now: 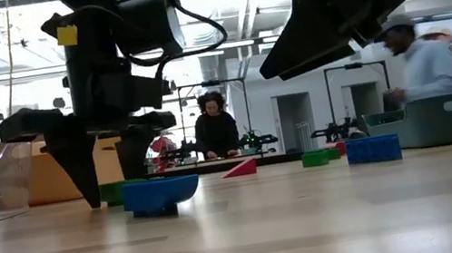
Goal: Sort blocks
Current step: Put the green game piece into the right transparent bin
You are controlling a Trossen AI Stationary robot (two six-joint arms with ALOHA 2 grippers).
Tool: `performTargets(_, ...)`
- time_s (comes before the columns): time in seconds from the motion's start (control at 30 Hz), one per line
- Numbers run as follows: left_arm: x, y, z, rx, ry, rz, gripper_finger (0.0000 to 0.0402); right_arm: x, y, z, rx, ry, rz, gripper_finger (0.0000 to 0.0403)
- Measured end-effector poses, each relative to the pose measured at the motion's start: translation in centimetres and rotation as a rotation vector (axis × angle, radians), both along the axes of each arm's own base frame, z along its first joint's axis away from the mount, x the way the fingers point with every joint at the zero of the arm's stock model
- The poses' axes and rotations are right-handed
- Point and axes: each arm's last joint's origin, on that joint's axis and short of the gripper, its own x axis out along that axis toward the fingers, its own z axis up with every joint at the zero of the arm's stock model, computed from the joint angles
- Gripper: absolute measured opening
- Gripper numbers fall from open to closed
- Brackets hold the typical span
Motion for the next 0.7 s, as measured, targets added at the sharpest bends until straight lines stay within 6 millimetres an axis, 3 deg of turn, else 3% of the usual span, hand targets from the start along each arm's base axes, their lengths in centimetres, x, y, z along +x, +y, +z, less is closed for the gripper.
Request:
performTargets(0.17, 0.0, 0.0, -0.2, 0.003, 0.008, 0.009, 0.0206, 0.0, 0.0, 0.0, -0.003, 0.004, 0.001, 0.0283)
performTargets(0.37, -0.1, 0.1, -0.1, 0.04, 0.009, 0.052, 0.0132, 0.0, 0.0, 0.0, -0.005, 0.006, 0.001, 0.0283)
performTargets(0.57, -0.6, 0.2, 0.4, 0.058, 0.04, 0.116, 0.0131, -0.3, 0.1, -0.1, -0.033, 0.012, -0.013, 0.0283)
performTargets(0.7, -0.5, 0.3, 2.3, 0.112, 0.021, 0.146, 0.0131, -0.8, 0.4, -0.2, -0.063, 0.018, -0.034, 0.0283)
